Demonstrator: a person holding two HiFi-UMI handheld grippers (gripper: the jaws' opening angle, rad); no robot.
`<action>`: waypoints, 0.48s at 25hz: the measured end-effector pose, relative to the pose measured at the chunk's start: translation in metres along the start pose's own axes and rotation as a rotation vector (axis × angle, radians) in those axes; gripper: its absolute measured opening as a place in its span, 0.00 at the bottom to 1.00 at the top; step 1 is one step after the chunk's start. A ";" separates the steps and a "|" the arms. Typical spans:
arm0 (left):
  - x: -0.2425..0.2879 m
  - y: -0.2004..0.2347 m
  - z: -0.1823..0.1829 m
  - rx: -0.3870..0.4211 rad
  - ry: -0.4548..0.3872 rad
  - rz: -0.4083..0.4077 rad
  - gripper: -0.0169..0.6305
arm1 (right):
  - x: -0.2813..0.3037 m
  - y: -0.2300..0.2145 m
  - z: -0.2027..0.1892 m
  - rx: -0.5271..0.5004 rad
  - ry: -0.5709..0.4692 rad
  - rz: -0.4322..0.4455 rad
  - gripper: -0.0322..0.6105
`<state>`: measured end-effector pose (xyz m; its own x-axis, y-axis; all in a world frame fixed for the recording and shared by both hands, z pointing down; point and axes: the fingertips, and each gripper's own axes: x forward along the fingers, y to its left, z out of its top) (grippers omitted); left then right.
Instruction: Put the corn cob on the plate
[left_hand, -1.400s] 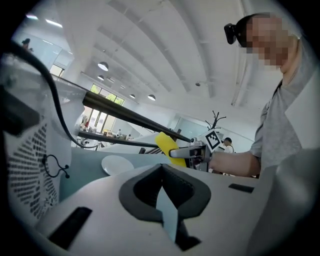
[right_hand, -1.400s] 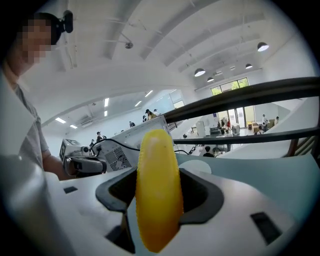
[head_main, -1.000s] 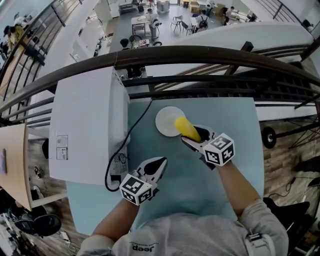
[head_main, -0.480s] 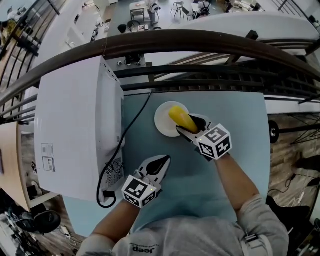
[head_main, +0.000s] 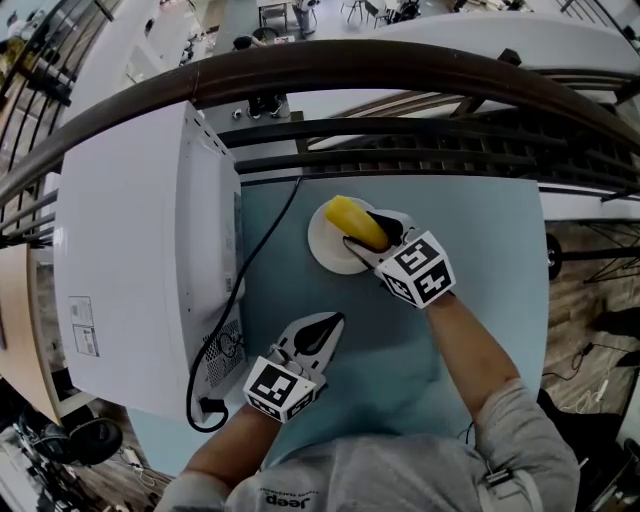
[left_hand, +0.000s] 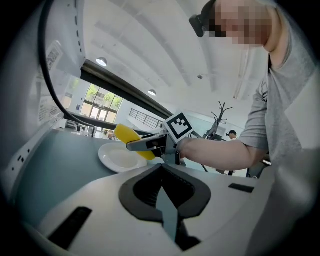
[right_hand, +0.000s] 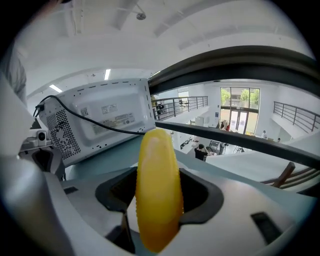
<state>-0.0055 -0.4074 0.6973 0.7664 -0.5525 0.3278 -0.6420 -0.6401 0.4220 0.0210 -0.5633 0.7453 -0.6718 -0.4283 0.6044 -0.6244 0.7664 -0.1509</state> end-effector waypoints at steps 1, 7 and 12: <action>0.000 0.001 -0.001 0.001 0.001 0.001 0.04 | 0.002 -0.001 -0.001 -0.006 0.006 -0.003 0.46; 0.000 0.002 -0.005 0.001 0.002 -0.001 0.04 | 0.011 -0.003 -0.002 -0.042 0.029 -0.018 0.46; 0.001 0.000 -0.007 0.004 0.002 -0.002 0.04 | 0.015 -0.001 -0.002 -0.085 0.052 -0.033 0.46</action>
<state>-0.0046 -0.4049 0.7034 0.7678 -0.5501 0.3284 -0.6404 -0.6436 0.4192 0.0127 -0.5698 0.7560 -0.6286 -0.4304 0.6478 -0.6084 0.7910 -0.0649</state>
